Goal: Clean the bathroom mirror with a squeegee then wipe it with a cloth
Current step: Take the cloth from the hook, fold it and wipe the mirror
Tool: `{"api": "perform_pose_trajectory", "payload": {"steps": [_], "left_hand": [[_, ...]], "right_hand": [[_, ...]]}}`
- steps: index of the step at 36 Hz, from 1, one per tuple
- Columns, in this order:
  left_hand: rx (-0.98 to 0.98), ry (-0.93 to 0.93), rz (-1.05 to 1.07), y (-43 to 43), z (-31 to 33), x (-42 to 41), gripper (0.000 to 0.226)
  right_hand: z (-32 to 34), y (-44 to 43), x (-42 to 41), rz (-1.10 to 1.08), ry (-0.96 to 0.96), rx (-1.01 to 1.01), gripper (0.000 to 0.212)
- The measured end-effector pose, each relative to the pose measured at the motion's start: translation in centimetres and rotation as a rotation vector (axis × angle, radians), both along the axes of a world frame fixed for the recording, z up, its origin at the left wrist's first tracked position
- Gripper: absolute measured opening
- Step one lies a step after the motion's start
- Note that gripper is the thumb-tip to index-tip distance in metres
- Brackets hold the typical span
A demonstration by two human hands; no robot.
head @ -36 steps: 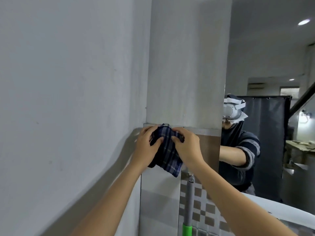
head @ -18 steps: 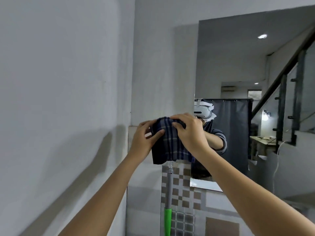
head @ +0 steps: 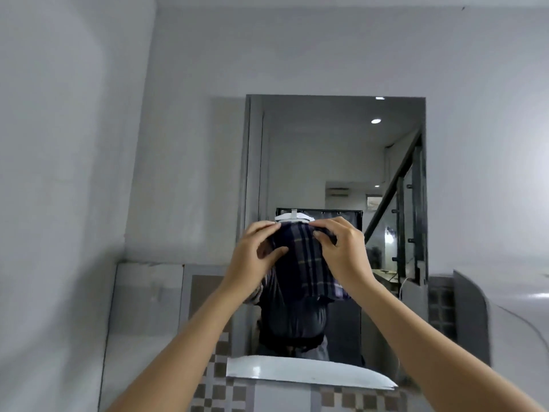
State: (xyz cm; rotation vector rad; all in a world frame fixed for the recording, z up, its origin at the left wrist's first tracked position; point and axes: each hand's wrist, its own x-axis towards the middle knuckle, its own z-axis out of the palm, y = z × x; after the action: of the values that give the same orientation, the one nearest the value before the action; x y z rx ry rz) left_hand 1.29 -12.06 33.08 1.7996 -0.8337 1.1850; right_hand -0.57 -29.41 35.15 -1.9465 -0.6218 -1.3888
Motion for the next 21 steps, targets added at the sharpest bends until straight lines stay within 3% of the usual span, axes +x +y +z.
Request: {"api": "perform_pose_trajectory", "payload": {"steps": [13,21], "left_hand": [[0.03,-0.222,0.102,-3.6,12.9,4.9,0.044],[0.128,-0.337,0.213,-2.9,13.7,8.4,0.048]], "right_hand": [[12.0,-2.4,4.9,-0.022,-0.144,0.067,0.025],[12.8,-2.1,7.5,-0.116,-0.265,0.024,0.025]]}}
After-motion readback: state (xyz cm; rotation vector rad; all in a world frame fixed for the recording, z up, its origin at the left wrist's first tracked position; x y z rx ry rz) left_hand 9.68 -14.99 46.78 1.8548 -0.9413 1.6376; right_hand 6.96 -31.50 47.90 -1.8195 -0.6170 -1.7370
